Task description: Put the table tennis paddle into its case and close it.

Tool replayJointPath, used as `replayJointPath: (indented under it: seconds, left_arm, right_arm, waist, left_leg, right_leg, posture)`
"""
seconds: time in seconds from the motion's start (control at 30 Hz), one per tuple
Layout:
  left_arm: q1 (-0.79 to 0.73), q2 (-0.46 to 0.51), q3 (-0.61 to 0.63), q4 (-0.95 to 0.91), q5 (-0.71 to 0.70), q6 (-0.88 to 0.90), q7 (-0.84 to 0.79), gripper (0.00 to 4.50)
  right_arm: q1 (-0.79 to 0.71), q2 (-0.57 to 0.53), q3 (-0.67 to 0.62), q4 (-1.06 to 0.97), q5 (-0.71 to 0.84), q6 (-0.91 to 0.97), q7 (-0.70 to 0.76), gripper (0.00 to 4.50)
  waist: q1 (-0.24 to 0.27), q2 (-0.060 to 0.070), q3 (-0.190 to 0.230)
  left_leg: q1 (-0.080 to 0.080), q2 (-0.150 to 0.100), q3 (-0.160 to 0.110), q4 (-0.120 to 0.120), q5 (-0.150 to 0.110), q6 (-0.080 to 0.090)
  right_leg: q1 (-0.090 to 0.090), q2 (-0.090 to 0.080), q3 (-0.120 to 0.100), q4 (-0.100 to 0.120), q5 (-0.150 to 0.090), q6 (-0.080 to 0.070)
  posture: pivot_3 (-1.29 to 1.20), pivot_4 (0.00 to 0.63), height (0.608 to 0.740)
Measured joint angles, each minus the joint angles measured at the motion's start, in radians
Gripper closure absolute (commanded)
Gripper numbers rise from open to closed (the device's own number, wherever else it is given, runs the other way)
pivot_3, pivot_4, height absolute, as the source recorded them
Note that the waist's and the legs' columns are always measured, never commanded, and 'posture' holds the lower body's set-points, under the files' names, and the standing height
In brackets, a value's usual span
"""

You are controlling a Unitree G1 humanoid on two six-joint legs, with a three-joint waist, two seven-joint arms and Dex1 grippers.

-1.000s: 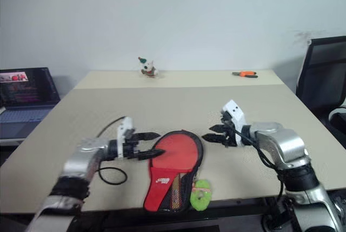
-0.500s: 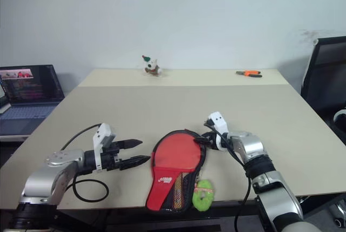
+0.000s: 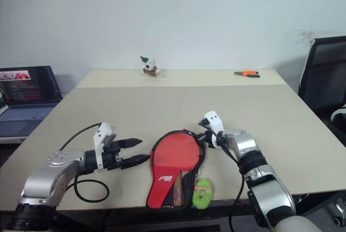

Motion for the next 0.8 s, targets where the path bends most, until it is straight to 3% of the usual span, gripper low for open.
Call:
replayJointPath:
  seconds: [0.37,0.7,0.8]
  left_arm:
    - [-0.018,0.001,-0.019,0.001,-0.001,-0.005,0.002,0.0]
    - [-0.024,0.001,-0.03,0.002,0.0,-0.007,0.002,0.0]
    - [-0.032,0.0,-0.047,0.008,0.002,-0.017,0.001,0.0]
  right_arm:
    - [-0.181,0.064,-0.006,0.292,-0.081,-0.209,-0.068,4.47]
    - [-0.254,0.098,-0.031,0.419,-0.109,-0.289,-0.079,4.47]
    - [-0.254,0.11,-0.039,0.422,-0.118,-0.289,-0.068,3.75]
  waist:
    - [-0.021,0.0,0.0]
    - [-0.02,0.0,0.0]
    - [-0.022,0.0,0.0]
  left_leg:
    - [0.002,0.0,0.003,0.0,0.0,0.0]
    - [0.002,0.001,0.004,-0.008,0.0,0.0]
    - [0.003,0.001,0.005,-0.009,0.0,0.0]
  right_leg:
    - [0.0,0.001,0.003,0.001,0.001,-0.002]
    - [-0.002,-0.001,0.003,-0.002,0.001,-0.002]
    - [-0.002,-0.001,0.004,-0.002,0.001,-0.002]
  posture:
    - [0.0,0.15,0.74]
    - [0.0,0.15,0.74]
    - [0.0,0.15,0.74]
